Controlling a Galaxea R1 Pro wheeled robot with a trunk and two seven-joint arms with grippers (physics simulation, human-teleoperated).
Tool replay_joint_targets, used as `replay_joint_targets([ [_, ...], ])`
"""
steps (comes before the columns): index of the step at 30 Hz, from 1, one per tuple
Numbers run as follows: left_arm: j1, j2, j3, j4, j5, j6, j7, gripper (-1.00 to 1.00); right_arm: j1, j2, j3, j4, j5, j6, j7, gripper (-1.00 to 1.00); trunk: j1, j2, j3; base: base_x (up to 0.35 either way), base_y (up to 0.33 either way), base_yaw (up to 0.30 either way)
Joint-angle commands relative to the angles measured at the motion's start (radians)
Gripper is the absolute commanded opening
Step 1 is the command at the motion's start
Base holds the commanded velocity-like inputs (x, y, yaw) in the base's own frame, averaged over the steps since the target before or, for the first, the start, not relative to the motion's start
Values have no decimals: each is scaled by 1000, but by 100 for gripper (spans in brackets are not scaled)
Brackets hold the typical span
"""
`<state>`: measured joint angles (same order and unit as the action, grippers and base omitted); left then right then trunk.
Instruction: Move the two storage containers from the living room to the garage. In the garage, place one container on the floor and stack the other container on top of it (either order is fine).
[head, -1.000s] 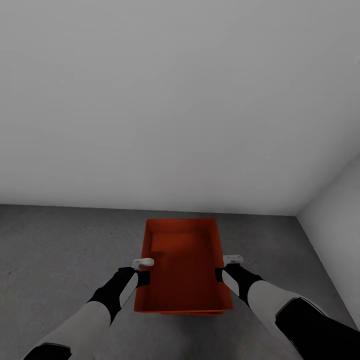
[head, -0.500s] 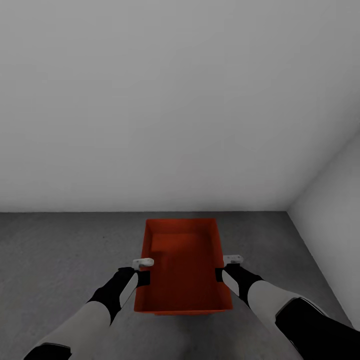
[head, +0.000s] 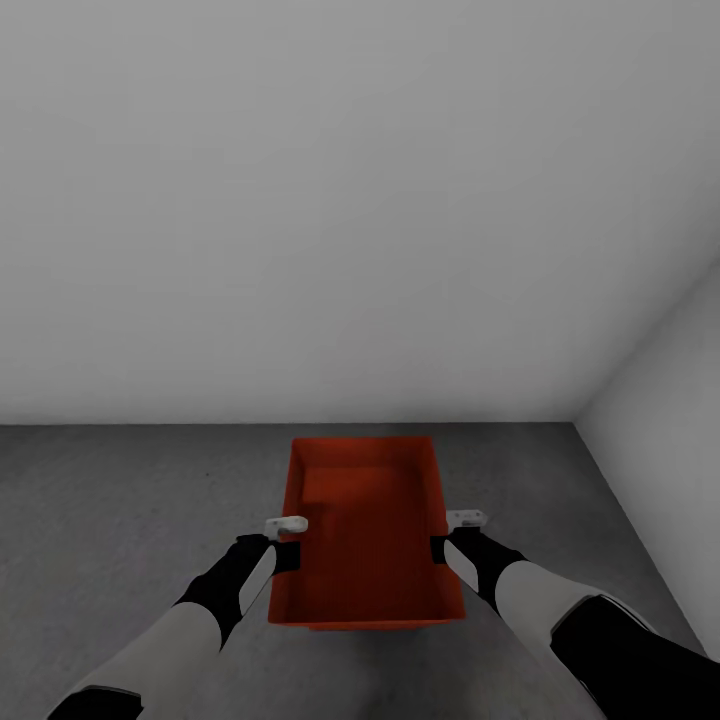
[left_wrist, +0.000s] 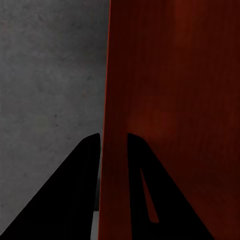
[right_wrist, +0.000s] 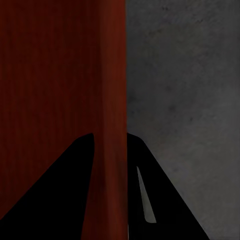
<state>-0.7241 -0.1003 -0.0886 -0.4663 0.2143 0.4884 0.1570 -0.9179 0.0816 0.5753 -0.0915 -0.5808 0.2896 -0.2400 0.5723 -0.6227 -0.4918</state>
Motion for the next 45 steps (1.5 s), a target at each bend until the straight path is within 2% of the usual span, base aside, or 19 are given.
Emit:
replay_joint_targets([
  [1, 0, 2, 3, 0, -9, 9, 15, -100, -1, -1, -25, -3, 29, -3, -9, -100, 0, -1, -1, 0, 0, 0],
  [35, 0, 2, 3, -5, -9, 9, 12, -100, -1, -2, -25, -4, 29, -3, -9, -100, 0, -1, -1, 0, 0, 0],
  [45, 0, 2, 3, -5, -9, 10, 10, -100, -1, -2, -25, -3, 29, -3, -9, -100, 39, -71, -32, 0, 0, 0],
])
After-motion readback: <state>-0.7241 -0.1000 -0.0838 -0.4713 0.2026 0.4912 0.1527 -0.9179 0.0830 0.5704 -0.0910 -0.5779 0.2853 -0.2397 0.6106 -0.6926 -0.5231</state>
